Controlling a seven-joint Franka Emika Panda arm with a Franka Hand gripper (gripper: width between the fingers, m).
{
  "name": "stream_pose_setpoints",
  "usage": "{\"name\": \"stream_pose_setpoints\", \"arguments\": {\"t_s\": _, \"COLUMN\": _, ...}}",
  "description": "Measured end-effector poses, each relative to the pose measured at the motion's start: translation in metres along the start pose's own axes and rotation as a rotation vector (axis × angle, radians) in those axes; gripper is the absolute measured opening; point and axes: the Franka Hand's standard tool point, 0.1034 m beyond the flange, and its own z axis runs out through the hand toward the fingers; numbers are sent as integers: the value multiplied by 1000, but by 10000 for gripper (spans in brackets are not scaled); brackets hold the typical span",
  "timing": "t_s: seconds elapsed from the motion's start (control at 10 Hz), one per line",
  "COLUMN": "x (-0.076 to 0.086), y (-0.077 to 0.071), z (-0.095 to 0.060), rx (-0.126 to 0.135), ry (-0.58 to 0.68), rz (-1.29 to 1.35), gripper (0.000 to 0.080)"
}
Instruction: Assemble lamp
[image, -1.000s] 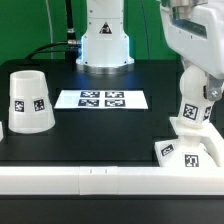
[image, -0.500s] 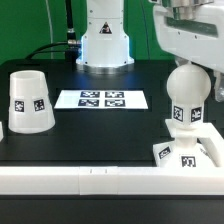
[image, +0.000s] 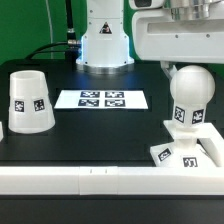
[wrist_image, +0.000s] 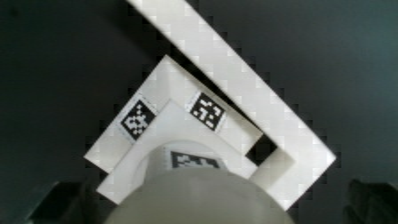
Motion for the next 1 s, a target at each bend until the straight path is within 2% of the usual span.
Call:
{"name": "stream_pose_setpoints", "arguments": {"t_s": 0.1, "x": 0, "y": 0, "z": 0, "rx": -1, "ry": 0, "rz": -74, "gripper": 698}}
{"name": "stream_pose_setpoints", "arguments": {"t_s": 0.2, "x": 0, "y": 5, "z": 0, "rx": -39, "ry": 8, "rz": -212, "gripper": 698}}
{"name": "stream_pose_setpoints", "arguments": {"t_s": 0.3, "x": 3, "y": 7, "z": -1, "rx": -61, "ry": 19, "rz": -366, "gripper": 698}}
{"name": "stream_pose_setpoints", "arguments": {"t_s": 0.5, "x": 9, "y": 11, "z": -2, "rx": -81, "ry": 24, "rz": -616, "gripper": 698}}
{"name": "stream_pose_setpoints", "arguments": {"t_s": 0.7, "x": 13, "y": 14, "z": -3, "rx": -86, "ry": 22, "rz": -770, "gripper": 698}}
{"name": "stream_pose_setpoints", "arguments": {"t_s": 0.8, "x": 12, "y": 11, "z": -4, "rx": -97, "ry": 21, "rz": -876, "gripper": 698}}
{"name": "stream_pose_setpoints", "arguments": {"t_s": 0.9, "x": 11, "y": 6, "z": -6, "rx": -97, "ry": 23, "rz": -943, "gripper": 698}}
{"name": "stream_pose_setpoints", "arguments": {"t_s": 1.0, "x": 13, "y": 8, "z": -6, "rx": -99, "ry": 20, "rz": -980, "gripper": 698}}
